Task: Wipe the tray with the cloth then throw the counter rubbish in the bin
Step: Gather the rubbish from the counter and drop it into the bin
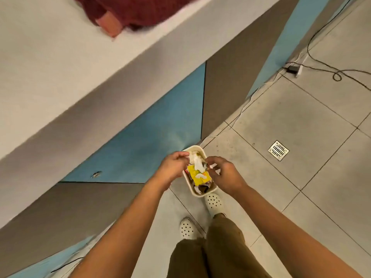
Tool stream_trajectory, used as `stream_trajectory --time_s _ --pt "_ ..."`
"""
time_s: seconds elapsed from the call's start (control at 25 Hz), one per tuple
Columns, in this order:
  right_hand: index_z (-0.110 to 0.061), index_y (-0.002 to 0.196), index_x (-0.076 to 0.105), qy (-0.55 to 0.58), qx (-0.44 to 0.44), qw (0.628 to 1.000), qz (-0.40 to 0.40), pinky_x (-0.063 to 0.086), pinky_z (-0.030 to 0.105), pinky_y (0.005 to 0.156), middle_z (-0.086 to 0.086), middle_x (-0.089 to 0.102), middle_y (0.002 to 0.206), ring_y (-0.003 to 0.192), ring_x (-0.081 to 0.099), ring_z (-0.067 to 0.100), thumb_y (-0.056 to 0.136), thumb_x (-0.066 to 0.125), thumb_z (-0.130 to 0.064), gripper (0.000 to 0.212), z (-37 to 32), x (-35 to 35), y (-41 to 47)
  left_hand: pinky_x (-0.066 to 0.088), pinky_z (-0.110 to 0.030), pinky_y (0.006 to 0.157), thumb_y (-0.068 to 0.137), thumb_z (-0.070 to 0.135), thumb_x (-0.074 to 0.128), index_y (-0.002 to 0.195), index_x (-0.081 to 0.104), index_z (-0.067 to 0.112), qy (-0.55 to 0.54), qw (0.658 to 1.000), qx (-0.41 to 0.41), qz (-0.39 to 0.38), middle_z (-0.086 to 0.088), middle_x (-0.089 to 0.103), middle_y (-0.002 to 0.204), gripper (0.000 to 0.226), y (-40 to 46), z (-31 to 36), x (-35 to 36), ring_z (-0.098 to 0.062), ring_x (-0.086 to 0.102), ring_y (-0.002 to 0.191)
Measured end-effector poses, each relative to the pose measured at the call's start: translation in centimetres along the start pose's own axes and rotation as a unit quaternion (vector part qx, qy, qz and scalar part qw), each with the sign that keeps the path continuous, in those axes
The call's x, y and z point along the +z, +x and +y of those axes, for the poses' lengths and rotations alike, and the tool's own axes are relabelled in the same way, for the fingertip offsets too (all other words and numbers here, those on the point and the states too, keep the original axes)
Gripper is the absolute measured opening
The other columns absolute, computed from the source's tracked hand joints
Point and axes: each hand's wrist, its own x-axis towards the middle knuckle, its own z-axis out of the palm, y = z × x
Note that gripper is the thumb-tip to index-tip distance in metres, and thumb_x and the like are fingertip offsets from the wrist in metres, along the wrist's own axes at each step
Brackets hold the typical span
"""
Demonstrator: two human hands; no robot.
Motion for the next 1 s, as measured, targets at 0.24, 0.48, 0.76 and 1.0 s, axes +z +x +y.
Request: stream_trajectory --time_s 0.24,0.48,0.76,1.0 --pt "-0.025 0.108 0.06 0.025 -0.215 0.974 0.067 0.043 0.005 0.067 -0.007 0.062 0.098 0.079 0.057 -0.001 0.086 0.057 -0.004 0.031 -17.9 -8.7 -4.8 0.041 -0.016 0.063 0.09 0.007 0.053 0.096 0.057 0.031 -0.042 0.974 0.223 0.011 0.012 0.057 0.089 0.025 -15.0 10.3 -6.3 -0.005 0.055 0.081" --pt "-0.033 0.093 0.061 0.074 -0.324 0.943 0.019 0.052 0.031 0.069 -0.008 0.065 0.085 0.077 0.061 0.014 0.087 0.057 -0.007 0.027 -33.1 -14.7 -5.0 0.045 -0.024 0.066 0.089 0.004 0.052 0.094 0.059 0.03 -0.138 0.926 0.323 0.139 0.007 0.058 0.089 0.027 -25.2 18.8 -14.8 -0.009 0.059 0.078" --pt "-0.025 0.092 0.062 0.025 -0.363 0.93 -0.057 0.045 0.012 0.061 0.003 0.063 0.081 0.07 0.056 0.016 0.09 0.054 -0.008 0.019 -41.3 -14.7 -0.6 0.043 -0.025 0.067 0.093 0.006 0.049 0.107 0.058 0.02 -0.211 0.883 0.331 0.258 0.005 0.058 0.09 0.022 -27.3 21.2 -21.1 -0.012 0.057 0.08" --pt "-0.025 0.087 0.061 -0.036 -0.333 0.937 -0.099 0.034 0.013 0.044 0.0 0.059 0.082 0.045 0.041 0.007 0.089 0.053 -0.008 0.019 -44.1 -10.0 3.7 0.044 -0.023 0.067 0.09 0.005 0.05 0.116 0.057 0.018 -0.203 0.888 0.25 0.33 0.006 0.058 0.09 0.03 -23.6 18.5 -28.8 -0.009 0.056 0.081"
